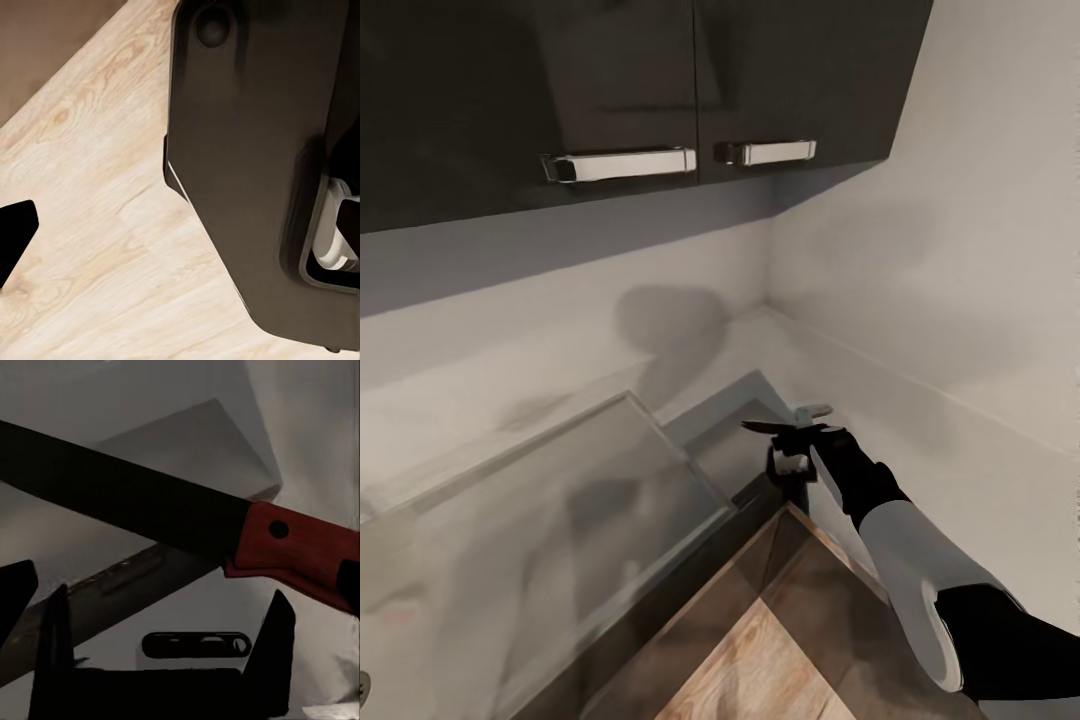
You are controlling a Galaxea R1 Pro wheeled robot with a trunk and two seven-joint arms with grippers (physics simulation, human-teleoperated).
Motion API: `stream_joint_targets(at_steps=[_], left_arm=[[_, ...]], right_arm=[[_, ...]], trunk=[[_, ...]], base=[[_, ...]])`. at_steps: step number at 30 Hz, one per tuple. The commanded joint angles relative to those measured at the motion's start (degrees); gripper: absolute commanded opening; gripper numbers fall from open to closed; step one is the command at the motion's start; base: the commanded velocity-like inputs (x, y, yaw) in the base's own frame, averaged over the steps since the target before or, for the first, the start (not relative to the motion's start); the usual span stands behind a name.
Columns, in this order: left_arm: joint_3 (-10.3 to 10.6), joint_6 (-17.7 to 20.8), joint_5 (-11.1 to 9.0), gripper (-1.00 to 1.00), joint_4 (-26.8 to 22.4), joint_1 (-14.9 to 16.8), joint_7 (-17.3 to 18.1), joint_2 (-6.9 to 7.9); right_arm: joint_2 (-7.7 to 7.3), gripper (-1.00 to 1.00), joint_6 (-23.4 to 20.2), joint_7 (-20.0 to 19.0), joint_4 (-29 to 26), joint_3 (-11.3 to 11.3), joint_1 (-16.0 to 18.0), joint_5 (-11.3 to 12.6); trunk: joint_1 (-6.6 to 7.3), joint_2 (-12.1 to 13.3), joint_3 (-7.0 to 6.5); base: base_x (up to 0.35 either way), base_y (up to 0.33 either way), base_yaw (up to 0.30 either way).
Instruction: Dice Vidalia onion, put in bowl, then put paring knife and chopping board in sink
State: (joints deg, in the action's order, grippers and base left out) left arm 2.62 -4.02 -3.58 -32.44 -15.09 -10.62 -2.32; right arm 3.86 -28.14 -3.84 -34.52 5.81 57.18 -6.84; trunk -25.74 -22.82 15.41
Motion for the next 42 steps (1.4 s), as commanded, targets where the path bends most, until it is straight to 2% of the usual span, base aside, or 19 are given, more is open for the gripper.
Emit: stream_joint_targets(at_steps=[1, 24, 37, 42], left_arm=[[0.28, -0.11, -0.38, 1.00, -0.08, -0.03, -0.37, 0.03], [0.28, -0.11, -0.36, 1.00, -0.25, -0.02, -0.39, -0.05], [0.36, -0.11, -0.39, 1.00, 0.22, -0.01, -0.37, -0.23], [0.36, -0.07, -0.45, 1.00, 0.26, -0.03, -0.37, -0.23]], right_arm=[[0.00, 1.00, -0.33, -0.37, -0.10, -0.01, 0.03, -0.63], [0.17, 1.00, -0.35, -0.46, -0.96, 0.08, 0.04, -0.62], [-0.55, 1.00, -0.64, -0.98, -8.99, -0.01, 0.03, -0.62], [-0.60, 1.00, -0.74, -1.13, -9.85, 0.06, 0.03, -0.56]], trunk=[[-0.04, -0.10, 0.01], [-0.04, -0.10, -1.83], [-0.04, -0.10, -1.87], [-0.04, -0.10, -1.87]], base=[[0.000, 0.000, -0.105], [0.000, 0.000, -0.097], [0.000, 0.000, -0.003], [0.000, 0.000, 0.000]])
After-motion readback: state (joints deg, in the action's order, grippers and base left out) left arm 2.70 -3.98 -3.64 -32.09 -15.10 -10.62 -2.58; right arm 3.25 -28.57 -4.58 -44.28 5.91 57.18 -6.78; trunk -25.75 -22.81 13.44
